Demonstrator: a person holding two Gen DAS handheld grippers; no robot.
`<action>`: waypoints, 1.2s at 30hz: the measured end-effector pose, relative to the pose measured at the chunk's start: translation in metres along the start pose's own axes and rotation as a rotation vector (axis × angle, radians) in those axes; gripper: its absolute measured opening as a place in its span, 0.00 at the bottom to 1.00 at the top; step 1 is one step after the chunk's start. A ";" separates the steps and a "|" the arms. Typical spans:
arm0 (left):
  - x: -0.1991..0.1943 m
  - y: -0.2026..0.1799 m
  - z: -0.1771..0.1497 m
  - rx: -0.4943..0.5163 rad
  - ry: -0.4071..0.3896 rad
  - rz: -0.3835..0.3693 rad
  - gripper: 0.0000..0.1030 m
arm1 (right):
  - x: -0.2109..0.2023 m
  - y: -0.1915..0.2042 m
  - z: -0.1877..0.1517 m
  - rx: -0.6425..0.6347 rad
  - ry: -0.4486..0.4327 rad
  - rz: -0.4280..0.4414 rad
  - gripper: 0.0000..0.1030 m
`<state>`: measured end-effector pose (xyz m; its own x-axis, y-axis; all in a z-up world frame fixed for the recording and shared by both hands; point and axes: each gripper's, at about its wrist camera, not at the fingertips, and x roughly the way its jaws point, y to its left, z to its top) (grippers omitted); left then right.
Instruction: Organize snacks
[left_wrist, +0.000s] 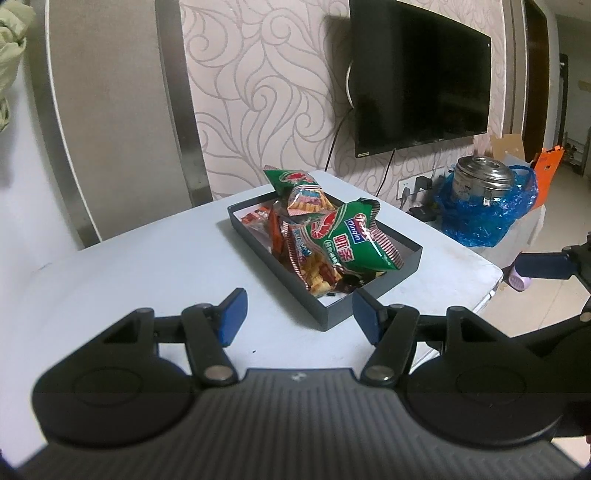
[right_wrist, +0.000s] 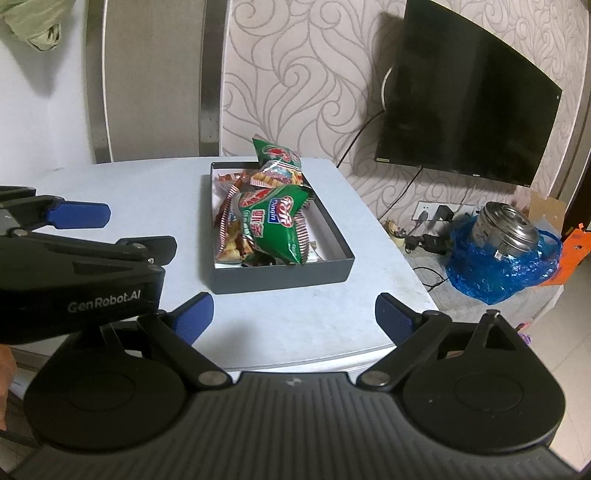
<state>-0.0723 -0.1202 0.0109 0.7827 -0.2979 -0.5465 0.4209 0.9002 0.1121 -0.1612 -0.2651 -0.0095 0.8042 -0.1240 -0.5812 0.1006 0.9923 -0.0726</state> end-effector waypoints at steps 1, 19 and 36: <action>0.000 0.001 0.000 -0.003 0.001 0.001 0.63 | -0.001 0.002 0.000 -0.003 -0.002 0.002 0.94; 0.000 0.001 -0.001 -0.019 0.040 0.031 0.63 | -0.004 -0.001 -0.001 -0.005 -0.002 0.018 0.94; -0.008 -0.005 0.009 0.004 -0.024 -0.019 0.89 | -0.002 -0.003 0.000 -0.016 -0.005 0.040 0.95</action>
<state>-0.0765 -0.1248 0.0224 0.7853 -0.3227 -0.5284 0.4375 0.8931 0.1049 -0.1629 -0.2680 -0.0081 0.8105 -0.0838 -0.5797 0.0587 0.9963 -0.0620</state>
